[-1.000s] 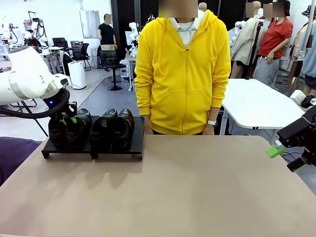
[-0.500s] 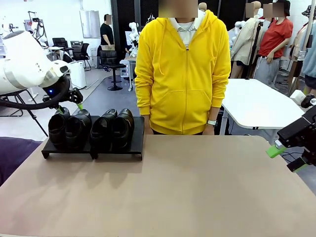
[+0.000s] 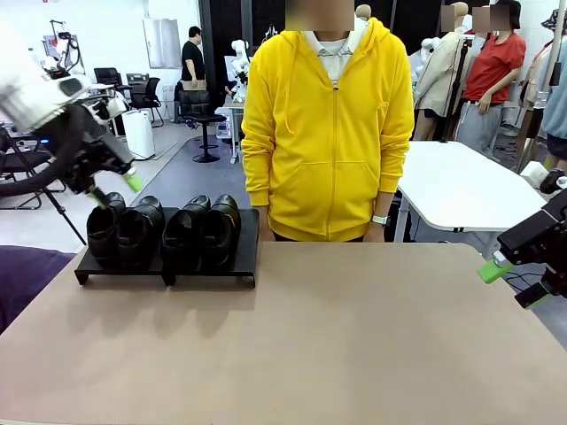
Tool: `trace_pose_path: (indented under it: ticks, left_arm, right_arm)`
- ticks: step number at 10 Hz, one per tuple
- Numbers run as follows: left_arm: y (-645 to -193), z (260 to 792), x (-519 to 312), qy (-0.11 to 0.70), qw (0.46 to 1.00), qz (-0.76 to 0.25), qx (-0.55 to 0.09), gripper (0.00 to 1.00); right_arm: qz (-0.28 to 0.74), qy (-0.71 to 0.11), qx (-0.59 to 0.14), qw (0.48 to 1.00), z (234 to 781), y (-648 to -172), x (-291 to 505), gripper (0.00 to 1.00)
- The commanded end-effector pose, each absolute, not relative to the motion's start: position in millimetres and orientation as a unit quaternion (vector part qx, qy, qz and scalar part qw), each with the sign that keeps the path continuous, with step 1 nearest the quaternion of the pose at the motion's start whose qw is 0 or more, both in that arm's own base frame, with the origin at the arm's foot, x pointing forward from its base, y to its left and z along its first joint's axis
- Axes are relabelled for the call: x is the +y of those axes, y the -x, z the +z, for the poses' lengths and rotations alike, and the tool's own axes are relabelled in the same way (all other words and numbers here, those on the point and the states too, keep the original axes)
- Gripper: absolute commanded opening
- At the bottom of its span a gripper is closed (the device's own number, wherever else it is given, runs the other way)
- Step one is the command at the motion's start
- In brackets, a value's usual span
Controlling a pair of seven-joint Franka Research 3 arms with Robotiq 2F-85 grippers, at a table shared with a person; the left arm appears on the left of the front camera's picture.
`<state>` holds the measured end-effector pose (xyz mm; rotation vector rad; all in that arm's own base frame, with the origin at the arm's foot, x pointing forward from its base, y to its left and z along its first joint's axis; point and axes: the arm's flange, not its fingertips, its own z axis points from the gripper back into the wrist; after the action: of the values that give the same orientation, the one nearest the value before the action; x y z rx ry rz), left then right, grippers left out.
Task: Organize the shoes by placing them on the stand.
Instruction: Place the Shoe from the middle of the table onto the Shoes Stand.
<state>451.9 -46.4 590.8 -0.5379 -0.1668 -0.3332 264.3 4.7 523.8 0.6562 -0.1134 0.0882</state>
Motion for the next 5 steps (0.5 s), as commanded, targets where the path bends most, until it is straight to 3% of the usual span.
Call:
trace_pose_path:
  ticks: [1, 3, 5]
  left_arm:
    - [-394, 584, -25, 0.269, 0.931, -0.245, 0.009, 1.0]
    - [-338, 562, -6, 0.325, 0.897, -0.29, 0.071, 1.0]
    - [-305, 520, 31, 0.375, 0.89, -0.259, 0.03, 1.0]
  right_arm:
    - [0.049, -0.334, -0.059, 0.939, 527, -265, 5, 1.0]
    - [0.049, -0.334, -0.059, 0.939, 527, -265, 5, 1.0]
    - [0.049, -0.334, -0.059, 0.939, 527, -265, 5, 1.0]
